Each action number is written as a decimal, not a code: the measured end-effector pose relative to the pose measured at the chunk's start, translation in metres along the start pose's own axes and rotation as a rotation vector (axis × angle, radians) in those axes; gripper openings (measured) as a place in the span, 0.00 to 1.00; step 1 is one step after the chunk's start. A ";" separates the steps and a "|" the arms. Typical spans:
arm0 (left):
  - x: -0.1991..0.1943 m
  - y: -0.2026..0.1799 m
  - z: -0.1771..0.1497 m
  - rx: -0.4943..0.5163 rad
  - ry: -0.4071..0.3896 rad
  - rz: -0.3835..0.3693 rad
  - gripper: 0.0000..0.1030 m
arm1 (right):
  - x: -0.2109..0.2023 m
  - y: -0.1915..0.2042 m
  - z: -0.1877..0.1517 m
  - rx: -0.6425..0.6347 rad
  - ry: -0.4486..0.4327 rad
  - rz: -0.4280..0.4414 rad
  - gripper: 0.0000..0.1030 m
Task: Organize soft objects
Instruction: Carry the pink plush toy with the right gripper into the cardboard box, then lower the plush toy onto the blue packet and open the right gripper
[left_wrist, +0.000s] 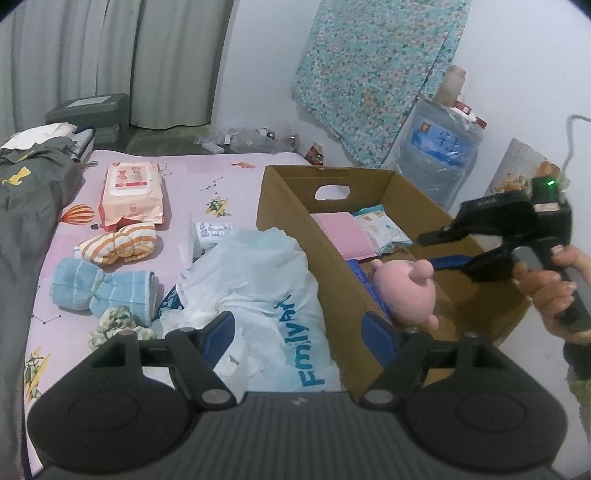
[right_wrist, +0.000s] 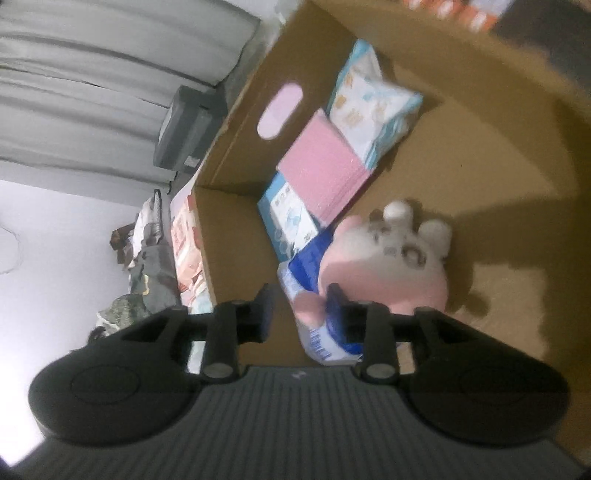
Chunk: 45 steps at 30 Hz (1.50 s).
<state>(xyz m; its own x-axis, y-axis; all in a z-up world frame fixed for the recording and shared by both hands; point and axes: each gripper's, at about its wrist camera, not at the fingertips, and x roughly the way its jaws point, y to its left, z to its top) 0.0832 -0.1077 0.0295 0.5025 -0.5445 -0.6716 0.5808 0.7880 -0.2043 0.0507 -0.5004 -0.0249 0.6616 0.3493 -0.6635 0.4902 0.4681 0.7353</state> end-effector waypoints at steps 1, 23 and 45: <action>0.000 0.001 0.000 -0.002 0.000 0.000 0.74 | -0.007 0.005 0.001 -0.039 -0.022 -0.010 0.39; -0.002 0.006 -0.001 -0.022 -0.010 -0.014 0.74 | 0.032 0.018 0.020 -0.288 0.044 -0.361 0.70; -0.012 0.028 -0.012 -0.064 -0.008 0.003 0.74 | 0.027 0.017 0.017 0.022 -0.018 -0.289 0.81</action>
<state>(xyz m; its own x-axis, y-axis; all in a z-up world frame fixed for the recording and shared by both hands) 0.0860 -0.0756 0.0229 0.5095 -0.5440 -0.6667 0.5371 0.8064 -0.2475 0.0866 -0.4963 -0.0278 0.5030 0.1894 -0.8432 0.6717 0.5283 0.5194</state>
